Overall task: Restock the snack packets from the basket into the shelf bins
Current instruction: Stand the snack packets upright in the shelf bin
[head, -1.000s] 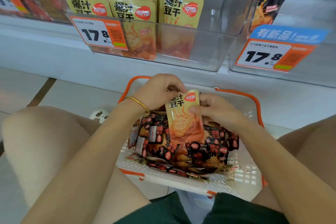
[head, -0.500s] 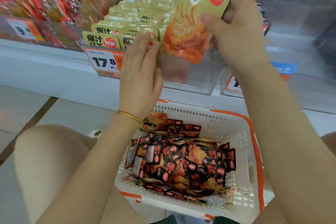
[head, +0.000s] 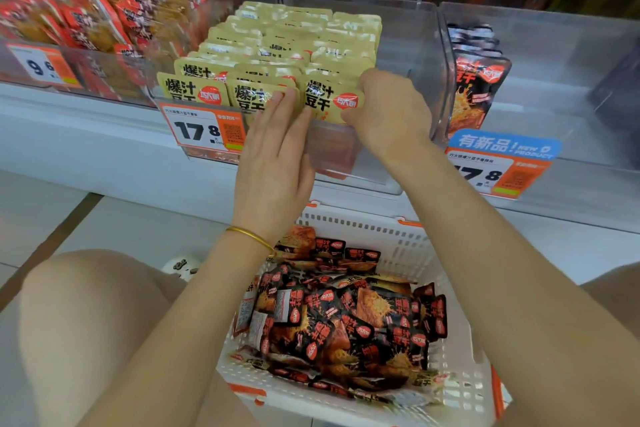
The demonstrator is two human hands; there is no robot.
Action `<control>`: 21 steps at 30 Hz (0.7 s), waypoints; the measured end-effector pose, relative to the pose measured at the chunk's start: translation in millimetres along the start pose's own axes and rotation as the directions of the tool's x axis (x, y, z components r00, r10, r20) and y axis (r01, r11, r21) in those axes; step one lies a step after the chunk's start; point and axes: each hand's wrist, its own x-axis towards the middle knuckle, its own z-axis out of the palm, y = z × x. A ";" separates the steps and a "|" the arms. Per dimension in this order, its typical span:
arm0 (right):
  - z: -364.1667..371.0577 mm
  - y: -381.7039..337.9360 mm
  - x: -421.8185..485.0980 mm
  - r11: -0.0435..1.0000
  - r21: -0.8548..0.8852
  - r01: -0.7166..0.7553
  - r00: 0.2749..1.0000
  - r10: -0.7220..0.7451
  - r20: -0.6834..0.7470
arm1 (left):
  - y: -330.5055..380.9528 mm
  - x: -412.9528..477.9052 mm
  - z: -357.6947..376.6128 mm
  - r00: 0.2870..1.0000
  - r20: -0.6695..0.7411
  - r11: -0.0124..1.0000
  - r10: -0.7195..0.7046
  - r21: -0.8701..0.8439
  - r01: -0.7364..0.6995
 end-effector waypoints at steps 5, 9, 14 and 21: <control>3.2 0.0 4.0 0.997 0.070 -0.028 1.000 0.028 0.001 | 1.0 -1.3 0.7 1.000 0.003 1.000 0.004 -0.003 -0.004; -1.2 -2.1 2.3 0.987 0.133 -0.088 0.996 0.089 0.003 | 0.8 -3.0 1.0 1.000 -0.006 1.000 0.013 0.007 -0.013; -17.0 -9.5 -20.9 0.997 0.074 -0.002 0.985 0.015 -0.174 | 6.5 -8.9 -1.3 0.992 -0.120 0.999 0.047 -0.015 -0.049; 22.4 13.0 -99.0 0.894 0.311 0.324 0.919 -0.220 -0.327 | -9.9 -45.2 -5.2 0.992 0.024 0.989 -0.121 -0.083 0.122</control>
